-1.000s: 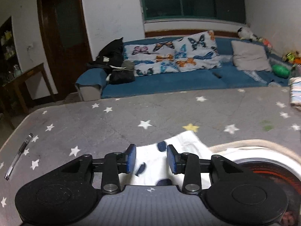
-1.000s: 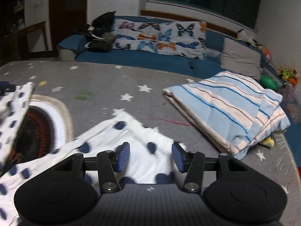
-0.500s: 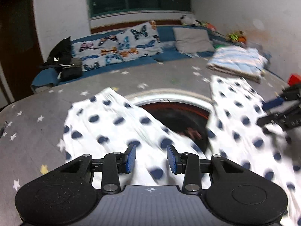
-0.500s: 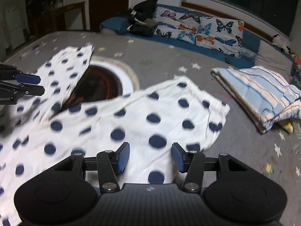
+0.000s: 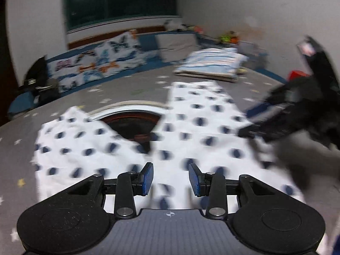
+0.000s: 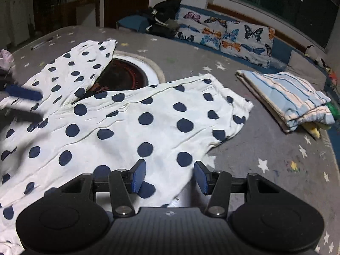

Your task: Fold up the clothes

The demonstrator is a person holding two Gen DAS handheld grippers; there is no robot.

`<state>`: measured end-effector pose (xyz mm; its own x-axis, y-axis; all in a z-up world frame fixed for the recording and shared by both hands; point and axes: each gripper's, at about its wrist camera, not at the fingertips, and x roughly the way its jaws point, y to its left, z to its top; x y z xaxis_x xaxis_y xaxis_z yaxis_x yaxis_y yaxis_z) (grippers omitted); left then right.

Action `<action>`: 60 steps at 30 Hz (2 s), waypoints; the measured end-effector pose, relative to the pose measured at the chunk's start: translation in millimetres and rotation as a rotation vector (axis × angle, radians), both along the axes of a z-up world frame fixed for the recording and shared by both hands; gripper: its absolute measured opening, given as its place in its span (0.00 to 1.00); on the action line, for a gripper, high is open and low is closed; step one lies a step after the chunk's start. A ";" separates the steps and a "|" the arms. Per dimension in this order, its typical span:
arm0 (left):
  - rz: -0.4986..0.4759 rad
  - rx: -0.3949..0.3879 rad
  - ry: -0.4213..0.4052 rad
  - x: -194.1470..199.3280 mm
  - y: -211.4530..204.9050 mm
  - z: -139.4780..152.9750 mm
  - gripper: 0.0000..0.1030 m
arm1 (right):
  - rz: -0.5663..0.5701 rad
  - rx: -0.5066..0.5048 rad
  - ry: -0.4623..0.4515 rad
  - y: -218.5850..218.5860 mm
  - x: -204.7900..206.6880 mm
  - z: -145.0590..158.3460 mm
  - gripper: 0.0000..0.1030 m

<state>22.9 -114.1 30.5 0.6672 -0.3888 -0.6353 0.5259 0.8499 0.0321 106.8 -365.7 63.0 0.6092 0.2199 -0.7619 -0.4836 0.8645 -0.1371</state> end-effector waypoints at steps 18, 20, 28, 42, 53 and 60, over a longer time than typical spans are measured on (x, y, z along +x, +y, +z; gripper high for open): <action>-0.196 0.029 0.059 -55.9 -53.4 -29.2 0.38 | -0.024 0.053 0.000 -4.3 -15.5 3.0 0.51; -0.194 0.026 0.066 -57.3 -54.0 -29.8 0.39 | -0.026 0.056 -0.002 -3.4 -16.8 2.8 0.52; -0.160 -0.014 0.063 -66.3 -39.6 -20.0 0.43 | -0.035 0.069 -0.023 0.4 -30.4 6.2 0.53; -0.188 -0.067 0.086 -101.2 -30.8 -9.5 0.48 | 0.000 0.075 -0.016 -5.6 -69.5 -1.0 0.58; -0.245 -0.049 0.120 -108.9 -52.1 -20.2 0.49 | -0.056 0.095 -0.003 -21.8 -73.0 -2.8 0.58; -0.263 -0.068 0.179 -103.9 -54.6 -26.2 0.49 | -0.105 0.113 -0.017 -21.3 -72.8 1.3 0.58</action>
<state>-81.0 -168.7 4.3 0.4179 -0.5789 -0.7002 0.7200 0.6811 -0.1333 34.0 -387.0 64.3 0.6461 0.2381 -0.7252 -0.3879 0.9207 -0.0433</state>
